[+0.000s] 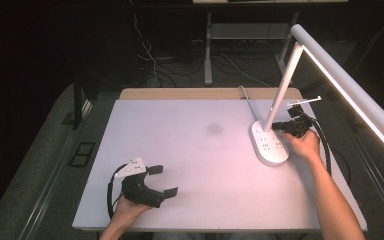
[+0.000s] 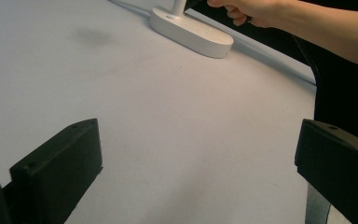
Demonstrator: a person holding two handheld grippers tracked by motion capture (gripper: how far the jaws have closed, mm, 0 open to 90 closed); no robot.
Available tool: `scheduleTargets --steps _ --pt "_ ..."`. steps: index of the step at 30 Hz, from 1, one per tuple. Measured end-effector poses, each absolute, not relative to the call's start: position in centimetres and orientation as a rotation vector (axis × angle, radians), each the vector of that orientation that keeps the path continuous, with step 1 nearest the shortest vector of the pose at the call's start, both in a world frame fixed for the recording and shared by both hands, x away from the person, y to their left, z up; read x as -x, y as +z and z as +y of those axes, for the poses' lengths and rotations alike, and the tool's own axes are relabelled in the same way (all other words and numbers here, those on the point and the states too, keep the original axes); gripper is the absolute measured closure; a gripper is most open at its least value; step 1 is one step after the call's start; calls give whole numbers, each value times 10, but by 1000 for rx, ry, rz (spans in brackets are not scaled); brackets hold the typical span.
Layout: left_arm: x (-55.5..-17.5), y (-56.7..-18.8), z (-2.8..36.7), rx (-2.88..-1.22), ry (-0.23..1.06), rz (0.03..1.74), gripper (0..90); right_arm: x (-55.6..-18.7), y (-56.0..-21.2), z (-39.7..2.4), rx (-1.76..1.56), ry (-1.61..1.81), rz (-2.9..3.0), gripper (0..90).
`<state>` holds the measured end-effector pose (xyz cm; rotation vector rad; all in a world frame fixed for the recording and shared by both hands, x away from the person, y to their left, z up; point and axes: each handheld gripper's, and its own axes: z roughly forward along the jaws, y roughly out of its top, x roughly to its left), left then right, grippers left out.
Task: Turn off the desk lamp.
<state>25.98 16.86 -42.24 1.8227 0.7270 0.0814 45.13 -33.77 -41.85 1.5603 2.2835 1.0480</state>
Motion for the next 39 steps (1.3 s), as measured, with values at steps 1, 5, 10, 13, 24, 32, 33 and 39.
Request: scheduleTargets --steps 1,5,10,13,24,32,33,39 --pt "-260 -422 169 -1823 81 728 0 -451 -419 -338 -1560 1048 2283 900" --pt "-260 -422 168 -1825 81 727 0 -450 -419 -336 -1549 1026 2279 900" --pt "-259 -422 168 -1828 82 722 0 -448 -420 -334 -1546 1021 2264 900" --pt "-259 -422 168 -1826 80 726 0 -446 -420 -335 -1563 1041 2253 900" --pt "-260 -423 168 -1825 81 728 0 -444 -417 -336 -1585 1079 2245 900" --pt "-260 -422 169 -1819 82 729 0 -438 -406 -341 -1587 1121 2202 899" --pt "-260 -422 168 -1820 82 729 0 -437 -405 -342 -1596 1123 2197 899" --pt "-259 -422 168 -1819 82 728 0 -429 -400 -347 -1657 1142 2150 769"
